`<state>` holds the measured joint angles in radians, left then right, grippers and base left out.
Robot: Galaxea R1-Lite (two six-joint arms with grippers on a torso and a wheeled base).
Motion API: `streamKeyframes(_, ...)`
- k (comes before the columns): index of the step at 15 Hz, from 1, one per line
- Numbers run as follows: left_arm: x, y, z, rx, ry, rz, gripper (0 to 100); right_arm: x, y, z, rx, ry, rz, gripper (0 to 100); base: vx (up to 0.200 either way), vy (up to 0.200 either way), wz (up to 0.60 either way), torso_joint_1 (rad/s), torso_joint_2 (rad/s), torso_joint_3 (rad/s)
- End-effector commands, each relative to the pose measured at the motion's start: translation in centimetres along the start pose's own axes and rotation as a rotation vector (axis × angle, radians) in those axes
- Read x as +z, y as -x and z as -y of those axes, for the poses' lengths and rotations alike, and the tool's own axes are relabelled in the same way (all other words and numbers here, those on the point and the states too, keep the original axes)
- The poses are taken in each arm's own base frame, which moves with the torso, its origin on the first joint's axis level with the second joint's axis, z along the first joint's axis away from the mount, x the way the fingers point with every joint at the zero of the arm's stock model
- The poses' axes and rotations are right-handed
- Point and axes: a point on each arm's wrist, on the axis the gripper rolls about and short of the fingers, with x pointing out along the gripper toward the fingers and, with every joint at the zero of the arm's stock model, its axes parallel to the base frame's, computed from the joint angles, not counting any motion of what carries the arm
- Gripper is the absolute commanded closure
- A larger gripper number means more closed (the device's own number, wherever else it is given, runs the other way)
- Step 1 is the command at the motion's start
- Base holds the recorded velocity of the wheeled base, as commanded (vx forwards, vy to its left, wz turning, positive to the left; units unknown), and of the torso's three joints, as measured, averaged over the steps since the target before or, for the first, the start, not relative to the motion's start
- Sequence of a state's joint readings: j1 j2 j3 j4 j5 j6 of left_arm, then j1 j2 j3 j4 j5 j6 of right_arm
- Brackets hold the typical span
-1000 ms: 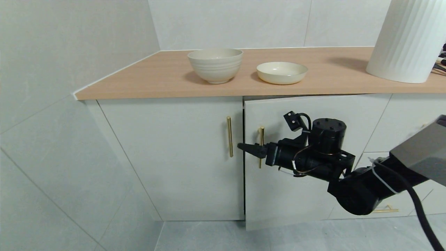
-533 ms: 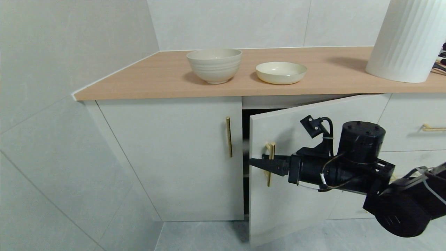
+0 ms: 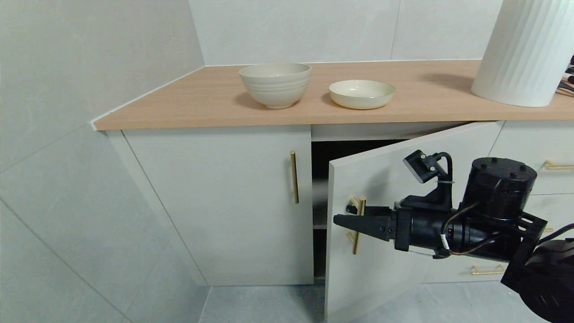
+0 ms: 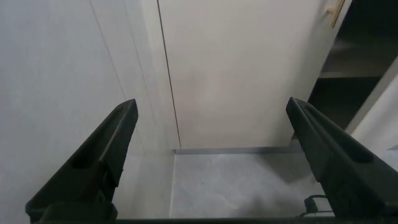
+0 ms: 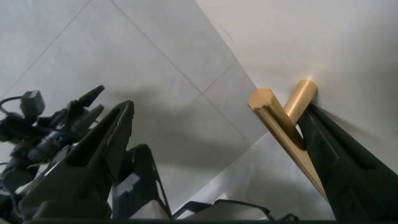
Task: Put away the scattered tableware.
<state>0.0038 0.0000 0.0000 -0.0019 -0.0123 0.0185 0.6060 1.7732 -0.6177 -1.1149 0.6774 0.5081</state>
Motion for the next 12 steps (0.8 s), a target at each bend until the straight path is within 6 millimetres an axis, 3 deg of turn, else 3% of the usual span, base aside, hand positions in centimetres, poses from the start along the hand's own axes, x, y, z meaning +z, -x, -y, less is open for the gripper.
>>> streamKeyframes(1,0.1,0.0,0.0,-0.011,-0.005,0.003,0,0.2,0.3,-0.4,0.007,0.01,0.008,0,0.0,0.0,0.0,0.0,0.0,0.0)
streamKeyframes(6,3.4,1.0,0.5,-0.263,-0.002,0.029,0,0.1,0.2,-0.2,0.004,0.008,0.004,0,0.0,0.0,0.0,0.0,0.0,0.0)
streamKeyframes(7,5.4,0.6,0.8,-0.404,0.008,-0.018,0,0.1,0.2,-0.3,0.006,0.01,0.004,0,0.0,0.0,0.0,0.0,0.0,0.0)
streamKeyframes(9,8.2,-0.5,1.0,-0.564,0.023,-0.056,0,0.1,0.2,-0.3,0.006,0.01,0.004,0,0.0,0.0,0.0,0.0,0.0,0.0)
streamKeyframes(12,12.7,-4.6,1.1,-0.693,0.069,-0.171,0,0.1,0.2,-0.3,0.006,0.01,0.004,0,0.0,0.0,0.0,0.0,0.0,0.0)
